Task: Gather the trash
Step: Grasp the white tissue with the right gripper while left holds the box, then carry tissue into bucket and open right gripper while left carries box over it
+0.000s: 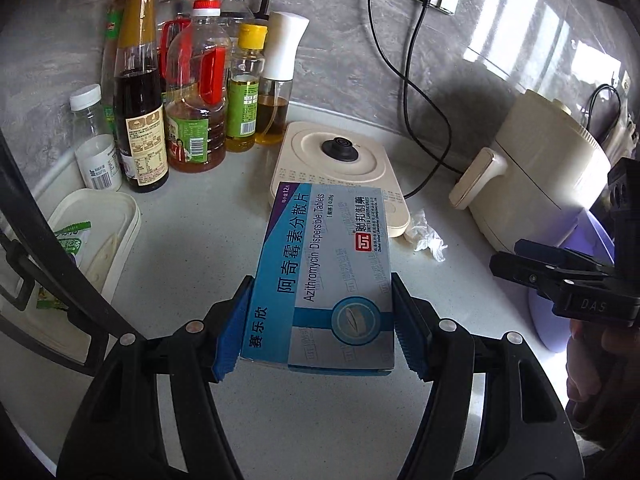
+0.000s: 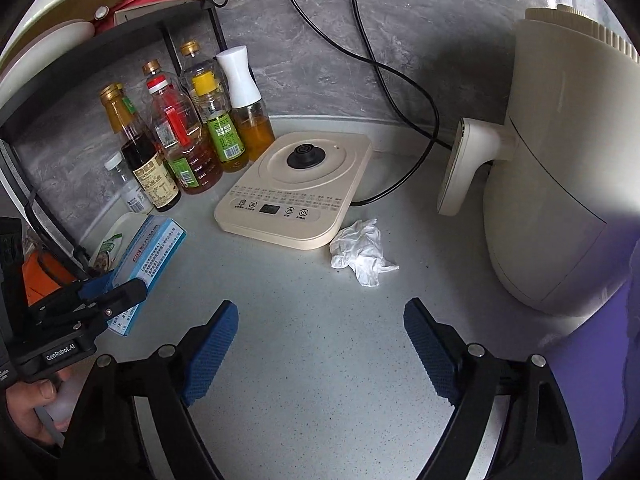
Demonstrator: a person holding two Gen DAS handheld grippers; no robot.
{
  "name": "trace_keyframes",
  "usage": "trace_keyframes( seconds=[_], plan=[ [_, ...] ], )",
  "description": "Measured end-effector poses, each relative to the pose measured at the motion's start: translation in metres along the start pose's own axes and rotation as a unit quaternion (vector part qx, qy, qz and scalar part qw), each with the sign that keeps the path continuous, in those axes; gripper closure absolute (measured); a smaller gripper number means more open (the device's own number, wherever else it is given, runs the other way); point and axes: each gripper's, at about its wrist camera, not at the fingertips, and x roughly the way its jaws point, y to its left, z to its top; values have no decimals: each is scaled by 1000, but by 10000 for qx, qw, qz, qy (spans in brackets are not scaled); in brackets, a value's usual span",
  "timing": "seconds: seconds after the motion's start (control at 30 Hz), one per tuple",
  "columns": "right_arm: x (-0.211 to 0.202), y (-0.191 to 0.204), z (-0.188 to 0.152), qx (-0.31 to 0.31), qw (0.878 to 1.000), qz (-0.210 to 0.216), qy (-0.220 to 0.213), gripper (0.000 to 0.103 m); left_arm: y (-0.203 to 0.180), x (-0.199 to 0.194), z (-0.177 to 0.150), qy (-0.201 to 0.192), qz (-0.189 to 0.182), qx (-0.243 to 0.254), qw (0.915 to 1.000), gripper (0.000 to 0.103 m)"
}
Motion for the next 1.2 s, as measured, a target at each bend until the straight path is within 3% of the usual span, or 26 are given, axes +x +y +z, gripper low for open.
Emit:
trace_keyframes(
  seconds=[0.23, 0.47, 0.73, 0.87, 0.97, 1.07, 1.2],
  plan=[
    [44, 0, 19, -324, 9991, 233, 108, 24, 1, 15, 5, 62, 158, -196, 9997, 38],
    [93, -13, 27, -216, 9991, 239, 264, 26, 3, 31, 12, 182, 333, -261, 9989, 38],
    [128, -10, 35, -345, 9984, 263, 356, 29, 2, 43, 18, 259, 389, -192, 9987, 38],
    [139, -10, 32, -385, 9977, 274, 491, 36, 5, 45, 16, 282, 388, -230, 9986, 38],
    [137, -2, 29, -696, 9957, 306, 527, 55, 7, 44, 13, 290, 373, -274, 9985, 38],
    [134, 2, 26, -781, 9946, 264, 637, 85, 9, 40, 12, 244, 339, -314, 9986, 38],
    [124, -4, 24, -628, 9945, 371, 751, 88, 8, 26, 13, 83, 269, -332, 9991, 38]
  ],
)
